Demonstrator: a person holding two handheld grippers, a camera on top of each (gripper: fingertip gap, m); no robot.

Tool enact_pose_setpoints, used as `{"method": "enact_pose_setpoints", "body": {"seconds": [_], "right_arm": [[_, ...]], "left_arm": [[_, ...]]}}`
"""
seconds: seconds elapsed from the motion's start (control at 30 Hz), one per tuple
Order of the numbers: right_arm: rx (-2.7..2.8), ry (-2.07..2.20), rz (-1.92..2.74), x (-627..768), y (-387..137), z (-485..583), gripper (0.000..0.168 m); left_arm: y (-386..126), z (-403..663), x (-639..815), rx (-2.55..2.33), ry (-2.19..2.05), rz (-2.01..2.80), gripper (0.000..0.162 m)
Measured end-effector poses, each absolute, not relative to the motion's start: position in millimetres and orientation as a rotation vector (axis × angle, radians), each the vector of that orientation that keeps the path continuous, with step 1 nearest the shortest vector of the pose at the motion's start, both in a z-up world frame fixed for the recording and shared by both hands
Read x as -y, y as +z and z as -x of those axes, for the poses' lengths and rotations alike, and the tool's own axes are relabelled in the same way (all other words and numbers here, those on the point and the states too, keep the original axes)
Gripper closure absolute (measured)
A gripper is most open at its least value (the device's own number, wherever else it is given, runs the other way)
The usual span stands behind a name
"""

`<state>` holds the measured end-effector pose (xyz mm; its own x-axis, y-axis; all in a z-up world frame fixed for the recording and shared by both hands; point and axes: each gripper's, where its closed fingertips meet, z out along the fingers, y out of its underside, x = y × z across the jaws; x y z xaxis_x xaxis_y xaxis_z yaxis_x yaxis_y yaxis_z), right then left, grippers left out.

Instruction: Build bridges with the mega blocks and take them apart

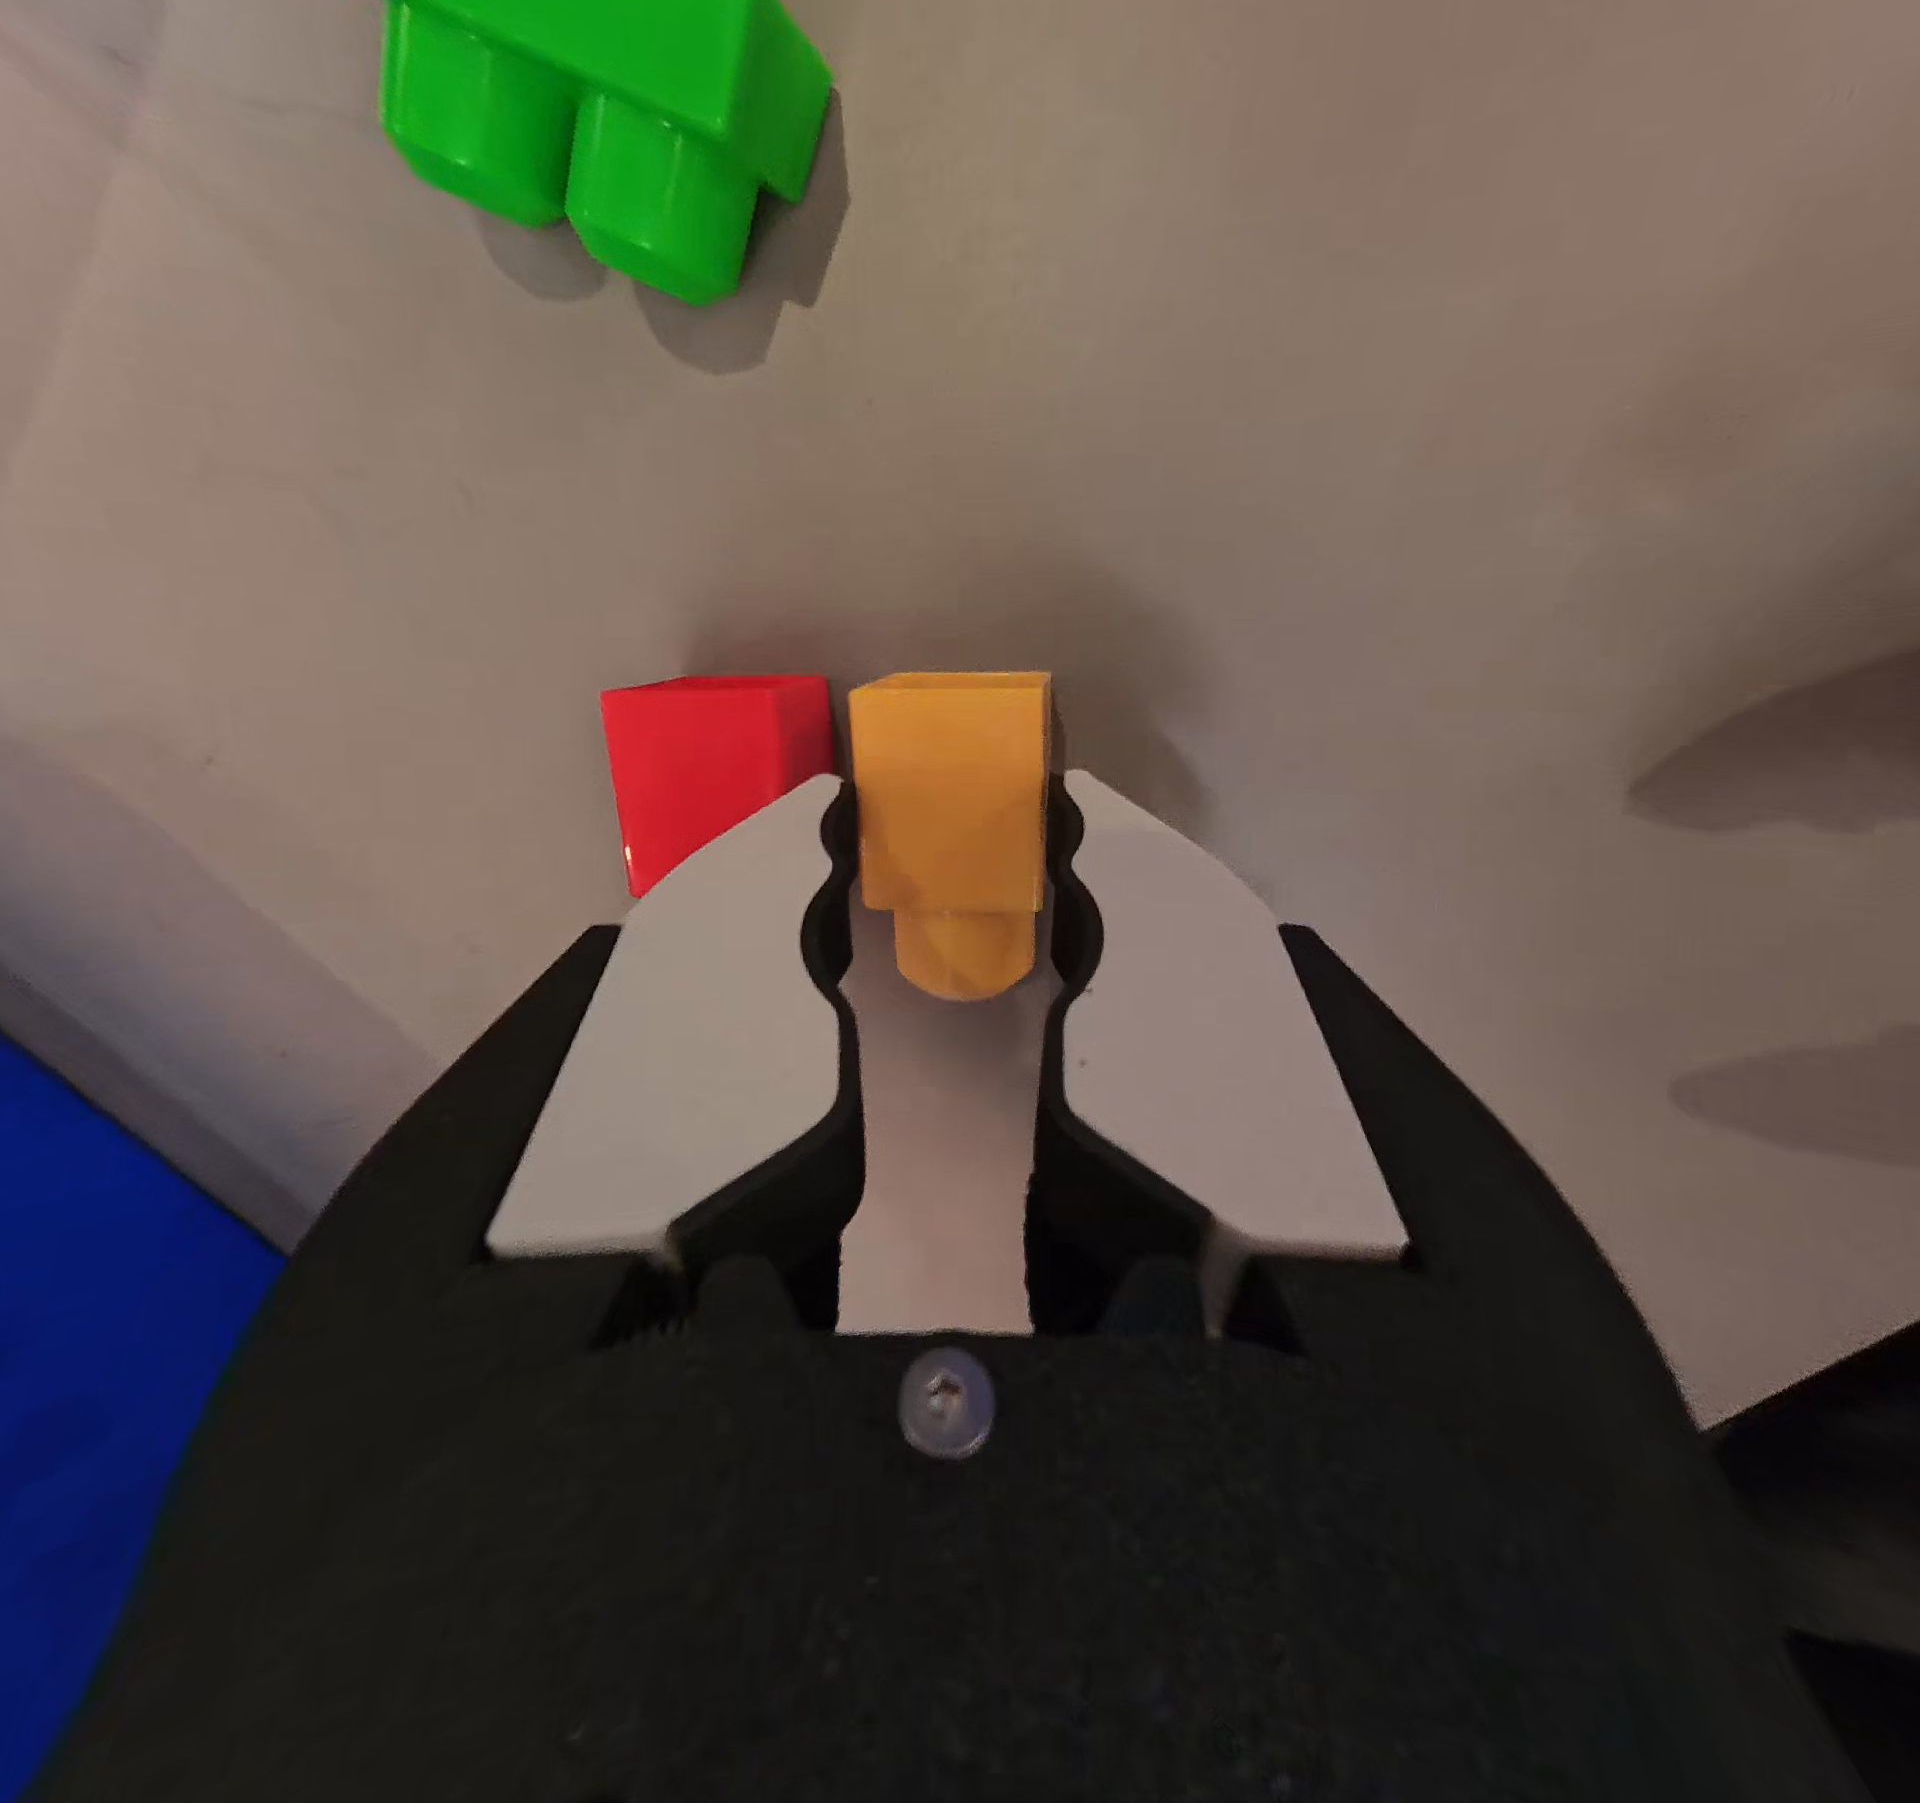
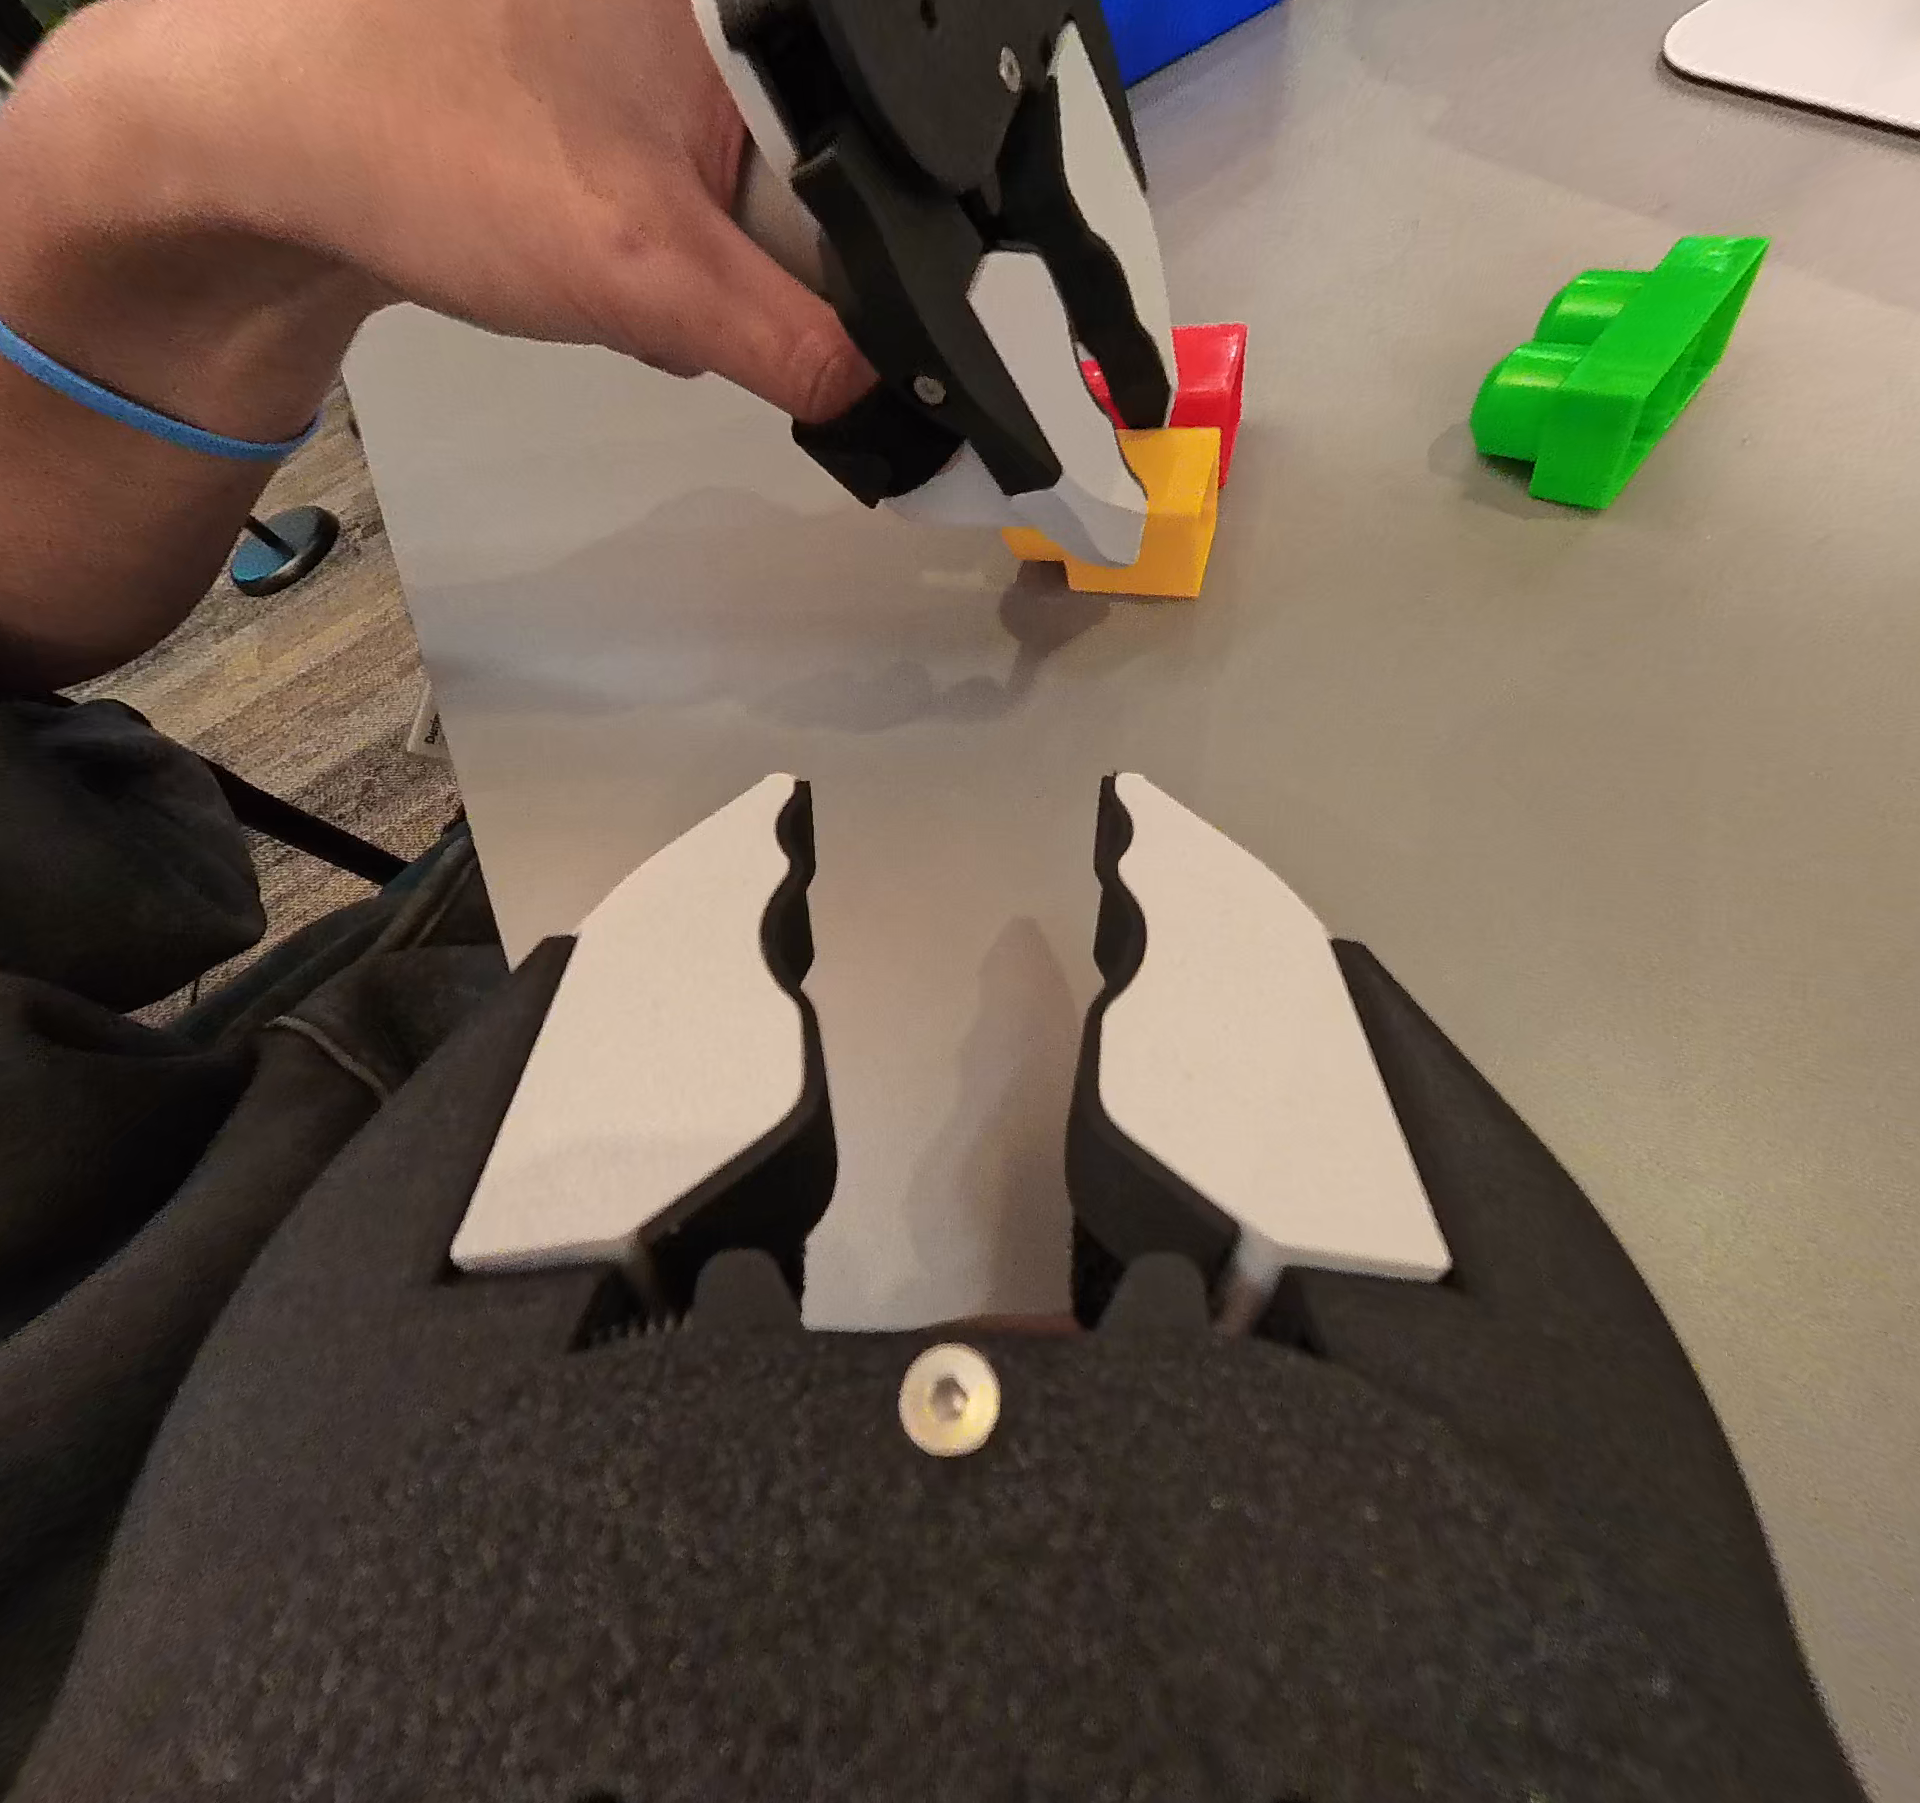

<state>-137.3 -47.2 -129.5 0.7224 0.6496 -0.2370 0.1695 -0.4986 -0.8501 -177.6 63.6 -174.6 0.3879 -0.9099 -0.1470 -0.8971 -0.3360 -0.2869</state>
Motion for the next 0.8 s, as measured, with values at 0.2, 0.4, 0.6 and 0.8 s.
{"method": "enact_pose_setpoints", "body": {"seconds": [0.2,0.4,0.6,0.8], "right_arm": [[0.622,0.672,2.043,46,-129,130,0.116],[0.814,0.621,1.946,54,-122,126,0.107],[1.529,0.255,1.829,46,-128,143,0.090],[2.052,0.051,1.728,-33,-134,159,0.095]], "left_arm": [[-157,191,-58,-1.487,-0.066,2.271,0.120],[-101,251,-33,-1.166,-0.428,2.014,0.102],[-108,286,21,-0.841,-1.005,1.874,0.100],[-90,285,30,-0.844,-1.108,1.755,0.103]]}}
